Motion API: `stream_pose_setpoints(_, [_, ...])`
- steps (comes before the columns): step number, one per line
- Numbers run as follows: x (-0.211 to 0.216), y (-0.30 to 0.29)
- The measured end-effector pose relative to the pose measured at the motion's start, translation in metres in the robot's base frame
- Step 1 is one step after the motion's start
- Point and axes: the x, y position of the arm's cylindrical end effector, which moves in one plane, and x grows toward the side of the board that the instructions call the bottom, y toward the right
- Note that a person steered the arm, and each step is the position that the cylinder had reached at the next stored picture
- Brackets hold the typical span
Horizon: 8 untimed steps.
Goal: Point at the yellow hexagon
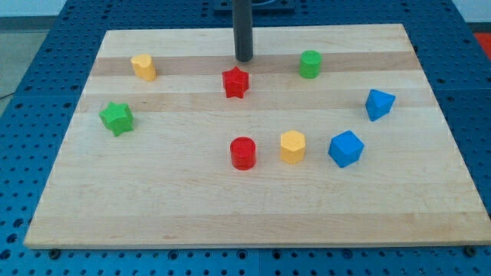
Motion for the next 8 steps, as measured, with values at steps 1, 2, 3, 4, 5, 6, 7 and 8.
stream_pose_setpoints(1, [0.0,0.0])
stream_pose_setpoints(2, [0.0,-0.012])
stream_pose_setpoints(3, [0.003,-0.005])
stream_pose_setpoints(4, [0.033,0.035])
stream_pose_setpoints(5, [0.068,0.062])
stream_pose_setpoints(6, [0.12,0.096])
stream_pose_setpoints(7, [0.156,0.113])
stream_pose_setpoints(8, [0.167,0.113])
